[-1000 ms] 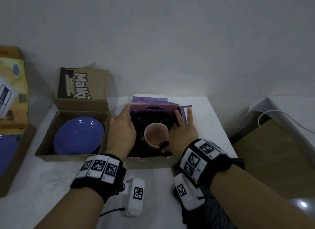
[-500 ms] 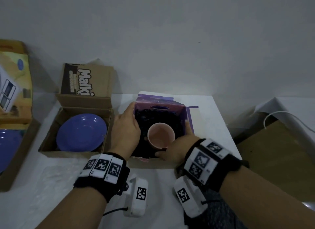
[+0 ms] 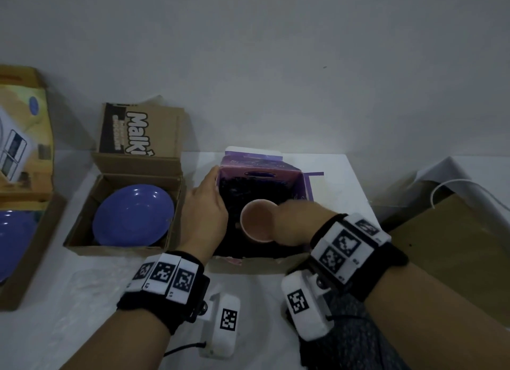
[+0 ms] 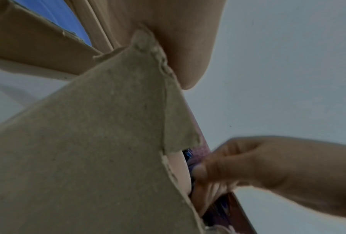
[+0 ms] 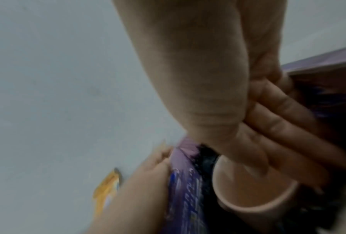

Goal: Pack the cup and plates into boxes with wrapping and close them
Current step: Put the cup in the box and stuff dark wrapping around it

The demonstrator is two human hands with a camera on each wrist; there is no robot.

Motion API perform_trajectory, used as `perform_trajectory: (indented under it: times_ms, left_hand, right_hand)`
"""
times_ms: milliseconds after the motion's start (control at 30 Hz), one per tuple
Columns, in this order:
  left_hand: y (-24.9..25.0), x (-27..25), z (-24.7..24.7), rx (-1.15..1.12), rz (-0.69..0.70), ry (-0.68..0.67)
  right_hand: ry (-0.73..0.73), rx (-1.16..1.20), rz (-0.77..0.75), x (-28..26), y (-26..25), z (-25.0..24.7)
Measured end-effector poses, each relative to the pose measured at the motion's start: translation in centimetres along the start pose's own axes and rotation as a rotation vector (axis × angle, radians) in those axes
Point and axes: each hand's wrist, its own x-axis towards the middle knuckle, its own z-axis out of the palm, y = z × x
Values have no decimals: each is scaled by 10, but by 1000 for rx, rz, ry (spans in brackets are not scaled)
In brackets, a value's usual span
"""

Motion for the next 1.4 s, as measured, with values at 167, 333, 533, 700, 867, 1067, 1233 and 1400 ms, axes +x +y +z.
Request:
perform_trajectory:
  times_ms: [167, 333, 533, 700, 867, 1067, 1233, 1400]
  left_hand:
    - [-3, 2, 3, 15, -18, -9]
    - [-4, 2, 4, -2, 2, 15]
    - [-4, 1, 3, 13, -8, 15]
    - [-3, 1, 3, -7, 5, 42]
    - [-4, 2, 3, 5, 16, 26]
    - [-2, 0, 2, 80, -19, 2]
    - [-2, 0, 4, 72, -29, 5]
    - [-2, 2, 5, 42, -48, -4]
  right_hand:
    - [207, 225, -81, 30, -2, -6]
    - [54, 184, -73, 66, -13, 9]
    - [3, 207, -139, 76, -20, -8]
    - [-2, 135, -149, 77, -28, 6]
    - [12, 335, -164, 47, -4, -19]
    - [32, 490, -40, 30, 17, -13]
    - [160, 704, 141, 16, 21, -3]
    - [23, 770, 238, 31, 4, 10]
